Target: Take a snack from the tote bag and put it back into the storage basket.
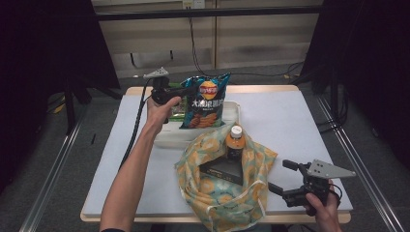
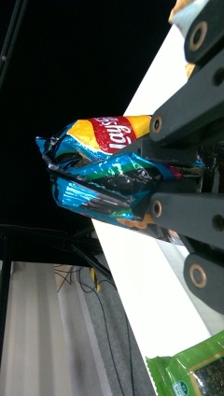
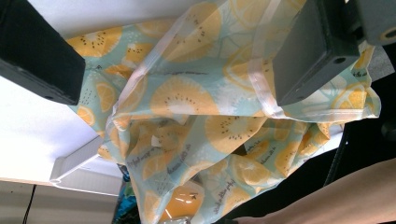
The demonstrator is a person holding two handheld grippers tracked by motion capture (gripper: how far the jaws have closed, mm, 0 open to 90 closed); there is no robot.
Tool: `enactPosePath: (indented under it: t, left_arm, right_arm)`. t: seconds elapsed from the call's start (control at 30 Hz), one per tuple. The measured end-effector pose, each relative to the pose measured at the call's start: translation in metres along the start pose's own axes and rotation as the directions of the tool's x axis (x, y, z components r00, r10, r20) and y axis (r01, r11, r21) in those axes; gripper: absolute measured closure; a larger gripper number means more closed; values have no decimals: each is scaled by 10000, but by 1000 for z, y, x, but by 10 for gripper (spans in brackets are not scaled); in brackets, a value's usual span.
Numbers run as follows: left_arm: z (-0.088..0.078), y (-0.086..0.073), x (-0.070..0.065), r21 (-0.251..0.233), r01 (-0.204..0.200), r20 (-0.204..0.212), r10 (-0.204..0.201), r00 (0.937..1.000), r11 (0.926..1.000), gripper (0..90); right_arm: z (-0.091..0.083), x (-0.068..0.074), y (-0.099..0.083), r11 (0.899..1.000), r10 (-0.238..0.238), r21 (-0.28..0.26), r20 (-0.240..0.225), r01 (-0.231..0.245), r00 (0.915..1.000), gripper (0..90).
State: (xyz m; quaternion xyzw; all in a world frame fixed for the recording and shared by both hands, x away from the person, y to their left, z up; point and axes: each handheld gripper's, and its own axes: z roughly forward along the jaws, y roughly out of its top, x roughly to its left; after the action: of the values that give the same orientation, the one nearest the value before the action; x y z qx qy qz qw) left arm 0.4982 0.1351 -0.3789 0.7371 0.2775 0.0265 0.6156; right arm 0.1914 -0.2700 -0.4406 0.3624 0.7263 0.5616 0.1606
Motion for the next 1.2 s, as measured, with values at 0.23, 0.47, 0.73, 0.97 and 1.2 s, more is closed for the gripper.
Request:
enactPosePath:
  t: [0.23,0.47,0.73,0.97,1.2]
  left_arm:
    - [12,-9,5,333,-127,27,126,9999,9994,846]
    - [20,-13,11,677,-426,-589,466,9972,9968,822]
    - [29,-10,22,855,-337,-877,412,9953,9958,797]
    - [42,-4,14,843,-636,-783,702,9945,9944,781]
    - [41,-8,20,1045,-431,-1156,552,9918,9936,674]
  right_arm:
    - [0,1,0,10000,-39,28,-12,39,10000,19]
    - [1,1,0,10000,-72,49,-46,73,10000,19]
    - [0,1,0,10000,-54,35,-32,54,10000,19]
    - [-1,1,0,10000,-58,37,-93,58,9999,21]
    - [-1,2,-1,10000,-45,43,-86,45,10000,21]
